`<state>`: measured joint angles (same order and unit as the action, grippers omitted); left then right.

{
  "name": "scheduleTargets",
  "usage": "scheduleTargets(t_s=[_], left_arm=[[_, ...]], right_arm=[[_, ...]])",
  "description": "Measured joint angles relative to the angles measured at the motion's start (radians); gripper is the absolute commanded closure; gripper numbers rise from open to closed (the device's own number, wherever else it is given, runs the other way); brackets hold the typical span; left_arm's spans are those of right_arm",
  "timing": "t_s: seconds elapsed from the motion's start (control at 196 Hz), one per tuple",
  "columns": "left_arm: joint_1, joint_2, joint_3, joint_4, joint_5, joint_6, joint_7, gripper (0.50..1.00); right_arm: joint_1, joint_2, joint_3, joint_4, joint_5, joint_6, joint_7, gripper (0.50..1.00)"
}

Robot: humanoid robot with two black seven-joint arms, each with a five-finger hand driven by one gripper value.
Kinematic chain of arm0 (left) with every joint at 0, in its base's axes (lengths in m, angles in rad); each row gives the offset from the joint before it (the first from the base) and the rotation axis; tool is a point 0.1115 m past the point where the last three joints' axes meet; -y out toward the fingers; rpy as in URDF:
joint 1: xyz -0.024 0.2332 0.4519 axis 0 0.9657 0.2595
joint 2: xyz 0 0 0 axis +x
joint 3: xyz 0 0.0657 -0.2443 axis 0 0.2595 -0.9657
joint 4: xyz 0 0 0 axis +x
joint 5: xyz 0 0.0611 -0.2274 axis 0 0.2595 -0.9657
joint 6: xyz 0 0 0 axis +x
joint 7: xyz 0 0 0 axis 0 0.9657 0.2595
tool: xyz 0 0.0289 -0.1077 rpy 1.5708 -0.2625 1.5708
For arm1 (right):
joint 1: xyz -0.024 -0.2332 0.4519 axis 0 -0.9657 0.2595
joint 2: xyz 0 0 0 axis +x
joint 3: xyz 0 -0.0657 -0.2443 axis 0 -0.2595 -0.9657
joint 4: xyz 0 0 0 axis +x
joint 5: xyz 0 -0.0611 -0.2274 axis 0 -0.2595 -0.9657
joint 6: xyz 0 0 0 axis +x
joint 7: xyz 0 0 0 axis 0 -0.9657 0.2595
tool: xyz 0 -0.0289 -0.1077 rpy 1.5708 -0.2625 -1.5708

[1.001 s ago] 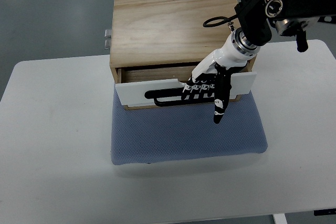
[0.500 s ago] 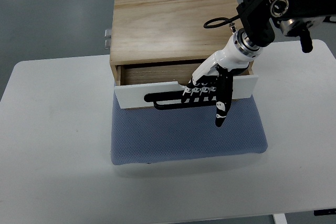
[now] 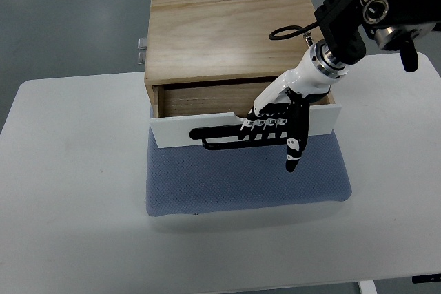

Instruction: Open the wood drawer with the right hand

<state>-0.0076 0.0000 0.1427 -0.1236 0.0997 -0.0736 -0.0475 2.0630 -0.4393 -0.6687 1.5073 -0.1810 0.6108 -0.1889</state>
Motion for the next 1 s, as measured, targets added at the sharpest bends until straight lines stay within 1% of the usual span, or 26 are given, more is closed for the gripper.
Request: scheduleTargets(t_s=[0.628, 1.001], left_arm=[[0.000, 0.000, 0.000, 0.000, 0.000, 0.000, 0.000, 0.500], [0.000, 0.000, 0.000, 0.000, 0.000, 0.000, 0.000, 0.500]], right_arm=[[0.033, -0.033, 0.018, 0.008, 0.002, 0.000, 0.006, 0.556], [0.061, -0.103, 0.117, 0.008, 0.010, 0.000, 0.006, 0.556]])
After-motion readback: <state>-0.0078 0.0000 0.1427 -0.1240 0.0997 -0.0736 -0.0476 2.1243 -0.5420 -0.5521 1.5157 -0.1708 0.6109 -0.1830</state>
